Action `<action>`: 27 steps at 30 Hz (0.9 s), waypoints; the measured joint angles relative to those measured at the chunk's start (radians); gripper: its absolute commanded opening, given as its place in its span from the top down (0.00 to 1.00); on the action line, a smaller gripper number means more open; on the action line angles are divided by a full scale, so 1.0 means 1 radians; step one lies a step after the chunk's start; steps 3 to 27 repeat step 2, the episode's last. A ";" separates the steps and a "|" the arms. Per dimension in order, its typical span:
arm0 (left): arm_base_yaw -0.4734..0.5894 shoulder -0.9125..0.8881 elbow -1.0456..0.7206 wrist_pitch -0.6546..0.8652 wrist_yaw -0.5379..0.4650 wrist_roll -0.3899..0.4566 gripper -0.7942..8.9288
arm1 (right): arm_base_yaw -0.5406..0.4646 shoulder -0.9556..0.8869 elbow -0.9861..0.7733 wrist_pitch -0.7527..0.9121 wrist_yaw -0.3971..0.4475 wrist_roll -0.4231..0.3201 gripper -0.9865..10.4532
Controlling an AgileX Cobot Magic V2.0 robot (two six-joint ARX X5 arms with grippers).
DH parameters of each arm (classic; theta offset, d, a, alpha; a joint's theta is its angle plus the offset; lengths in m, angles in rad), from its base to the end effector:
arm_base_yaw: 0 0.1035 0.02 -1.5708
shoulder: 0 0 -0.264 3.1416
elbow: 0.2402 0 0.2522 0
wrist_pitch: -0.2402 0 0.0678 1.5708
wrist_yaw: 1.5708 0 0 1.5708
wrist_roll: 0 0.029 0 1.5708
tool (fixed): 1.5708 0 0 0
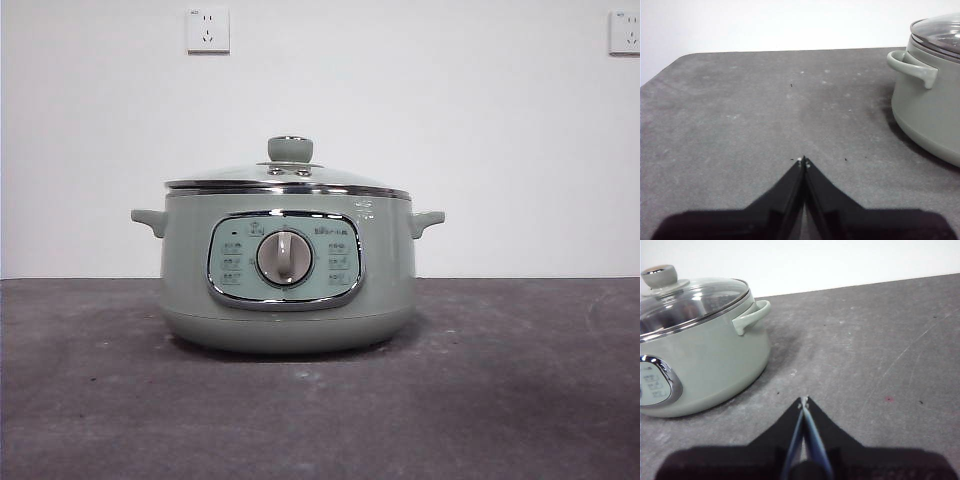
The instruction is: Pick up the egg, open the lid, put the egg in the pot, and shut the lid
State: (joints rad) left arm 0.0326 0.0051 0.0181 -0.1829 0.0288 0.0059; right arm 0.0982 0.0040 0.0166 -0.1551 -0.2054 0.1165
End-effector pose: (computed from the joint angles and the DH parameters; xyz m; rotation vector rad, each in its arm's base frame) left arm 0.0955 0.0023 0.1517 0.0007 0.1698 0.0033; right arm 0.0944 0.0152 0.1540 0.1231 0.1603 0.2944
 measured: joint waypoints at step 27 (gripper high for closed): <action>0.000 0.000 0.000 0.000 0.000 0.000 0.92 | 0.000 0.000 0.000 0.000 0.000 0.000 0.91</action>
